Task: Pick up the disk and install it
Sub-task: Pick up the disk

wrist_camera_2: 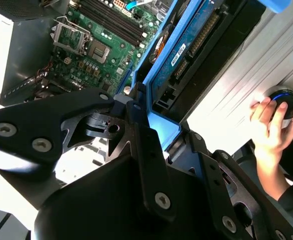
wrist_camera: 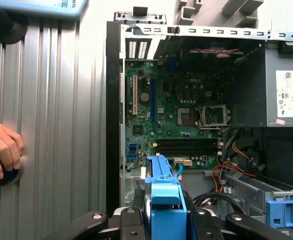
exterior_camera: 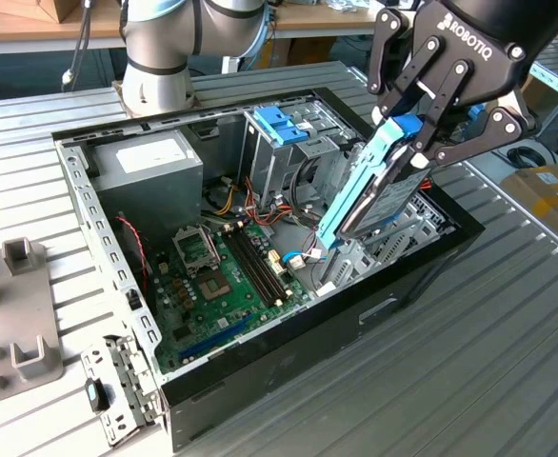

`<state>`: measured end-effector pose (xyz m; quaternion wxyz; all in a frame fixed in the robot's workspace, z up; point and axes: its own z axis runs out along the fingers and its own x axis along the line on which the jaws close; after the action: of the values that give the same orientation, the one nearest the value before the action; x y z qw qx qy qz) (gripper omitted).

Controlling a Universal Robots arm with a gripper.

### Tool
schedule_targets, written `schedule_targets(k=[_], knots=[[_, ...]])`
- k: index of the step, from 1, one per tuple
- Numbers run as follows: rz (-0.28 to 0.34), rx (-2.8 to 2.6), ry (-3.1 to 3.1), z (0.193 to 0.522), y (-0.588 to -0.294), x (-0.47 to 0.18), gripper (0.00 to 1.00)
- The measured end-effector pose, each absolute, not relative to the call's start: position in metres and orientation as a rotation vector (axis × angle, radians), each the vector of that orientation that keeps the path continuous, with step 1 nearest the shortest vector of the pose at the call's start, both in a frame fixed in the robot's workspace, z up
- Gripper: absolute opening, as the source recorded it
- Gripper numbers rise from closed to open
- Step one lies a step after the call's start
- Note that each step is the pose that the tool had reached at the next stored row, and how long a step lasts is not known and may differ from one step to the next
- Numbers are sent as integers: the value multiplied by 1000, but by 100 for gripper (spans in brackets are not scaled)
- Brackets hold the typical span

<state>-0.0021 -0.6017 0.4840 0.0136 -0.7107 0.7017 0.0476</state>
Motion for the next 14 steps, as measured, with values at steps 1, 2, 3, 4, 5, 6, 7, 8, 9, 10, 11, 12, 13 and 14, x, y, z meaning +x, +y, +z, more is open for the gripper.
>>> schedule_targets(k=[1,2,3,4,5,6,7,8,9,10,11,12,13,14], knots=[[148,-2214,2186,484,-602,-2,37],[148,-2214,2186,484,-602,-1,37],[148,-2214,2186,484,-602,-1,37],[148,-2214,2186,484,-602,-1,37],[148,-2214,2186,483,-602,0,37],[148,-2214,2186,483,-602,1,37],[148,-2214,2186,483,-602,1,37],[148,-2214,2186,483,-602,2,37],[148,-2214,2186,483,-602,2,37],[148,-2214,2186,483,-602,3,37],[148,-2214,2186,483,-602,3,37],[148,-2214,2186,483,-602,4,37],[148,-2214,2186,483,-602,4,37],[148,-2214,2186,482,-602,5,37]])
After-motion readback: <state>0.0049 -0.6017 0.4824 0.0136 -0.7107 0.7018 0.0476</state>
